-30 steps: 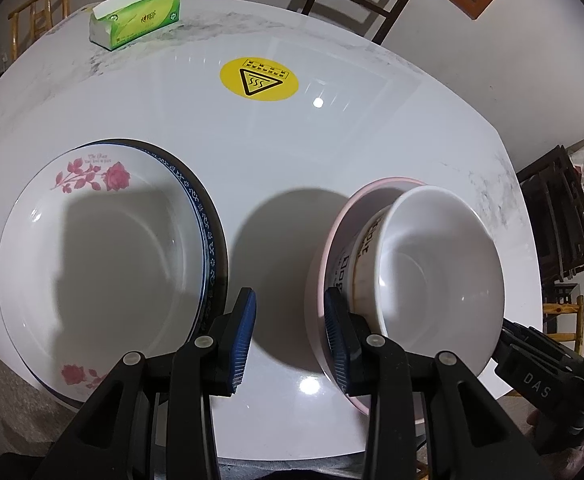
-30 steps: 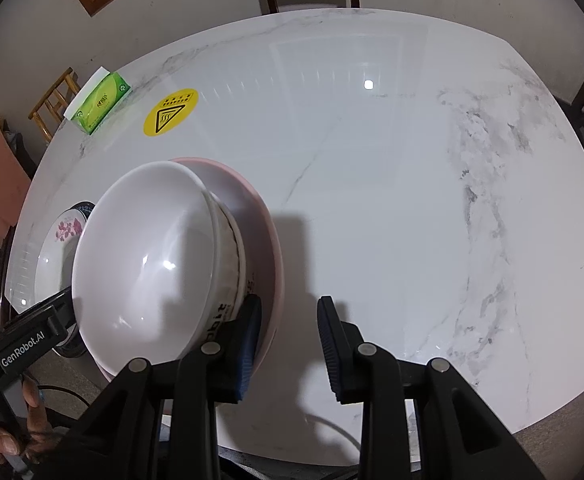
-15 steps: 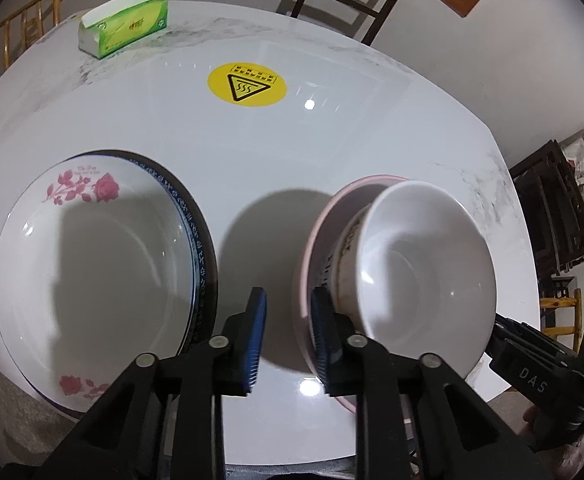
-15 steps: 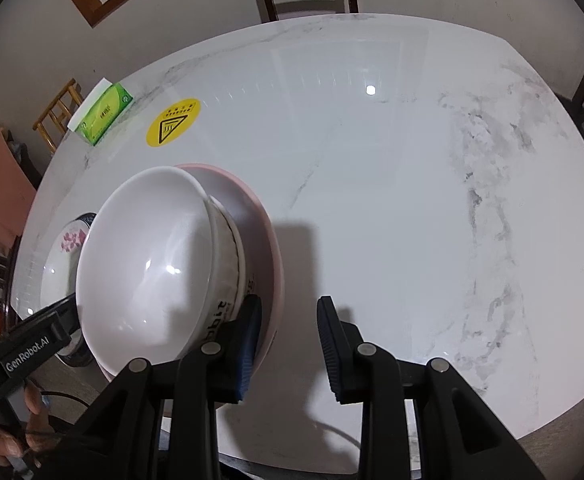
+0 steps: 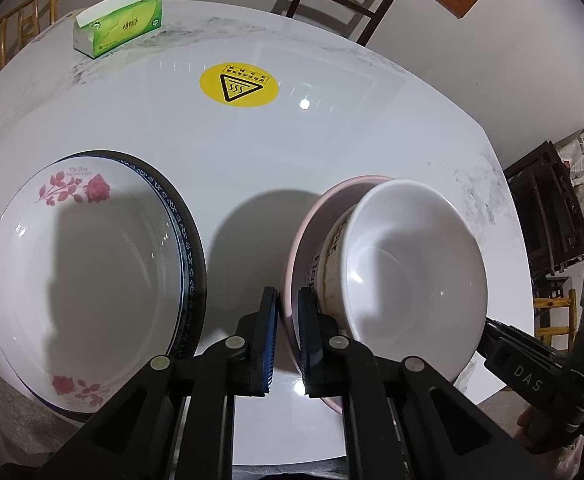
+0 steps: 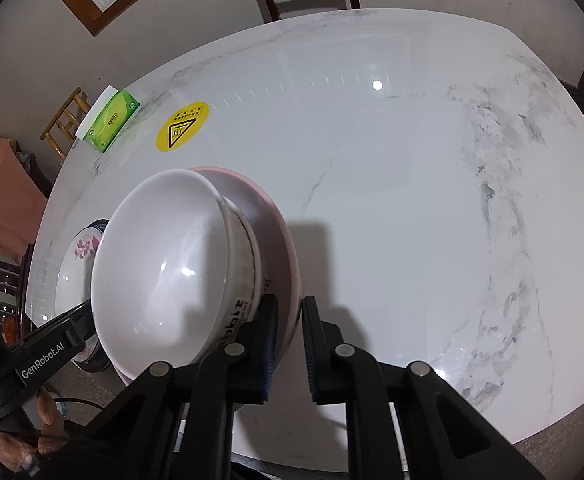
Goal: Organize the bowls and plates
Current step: 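Lift the pink bowl with nested bowls and carry it toward the plate stack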
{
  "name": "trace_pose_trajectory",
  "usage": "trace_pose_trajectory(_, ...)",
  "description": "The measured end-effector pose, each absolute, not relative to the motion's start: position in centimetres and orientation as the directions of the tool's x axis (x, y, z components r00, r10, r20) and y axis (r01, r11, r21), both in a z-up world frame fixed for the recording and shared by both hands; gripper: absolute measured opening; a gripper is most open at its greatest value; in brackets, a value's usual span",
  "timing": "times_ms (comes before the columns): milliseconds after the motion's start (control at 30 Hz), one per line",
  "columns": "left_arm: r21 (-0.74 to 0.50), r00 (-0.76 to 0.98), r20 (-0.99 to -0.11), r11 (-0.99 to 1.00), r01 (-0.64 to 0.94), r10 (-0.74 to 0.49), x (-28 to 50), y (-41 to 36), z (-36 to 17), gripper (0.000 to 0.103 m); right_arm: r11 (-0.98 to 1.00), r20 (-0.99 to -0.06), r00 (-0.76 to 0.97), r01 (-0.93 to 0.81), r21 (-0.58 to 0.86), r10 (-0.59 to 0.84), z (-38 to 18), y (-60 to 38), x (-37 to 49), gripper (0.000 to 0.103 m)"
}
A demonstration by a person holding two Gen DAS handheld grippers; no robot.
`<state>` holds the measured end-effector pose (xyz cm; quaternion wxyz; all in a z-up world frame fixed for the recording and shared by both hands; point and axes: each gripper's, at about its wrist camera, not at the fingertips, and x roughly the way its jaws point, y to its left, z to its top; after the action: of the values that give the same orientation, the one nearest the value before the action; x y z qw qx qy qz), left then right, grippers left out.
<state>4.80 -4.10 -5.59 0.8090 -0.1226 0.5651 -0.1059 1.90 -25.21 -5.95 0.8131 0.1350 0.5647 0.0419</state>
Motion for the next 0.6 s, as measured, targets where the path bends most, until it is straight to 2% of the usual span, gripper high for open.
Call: trace_pose_trajectory(600, -0.299, 0.342, -0.893, 0.954, 0.038, -0.293, 4.66, -4.21, -5.16, 0.006, 0.955, -0.909, 0.349, 0.100, 0.277, 0.227, -6.04, -25.07, 1.76, 0.012)
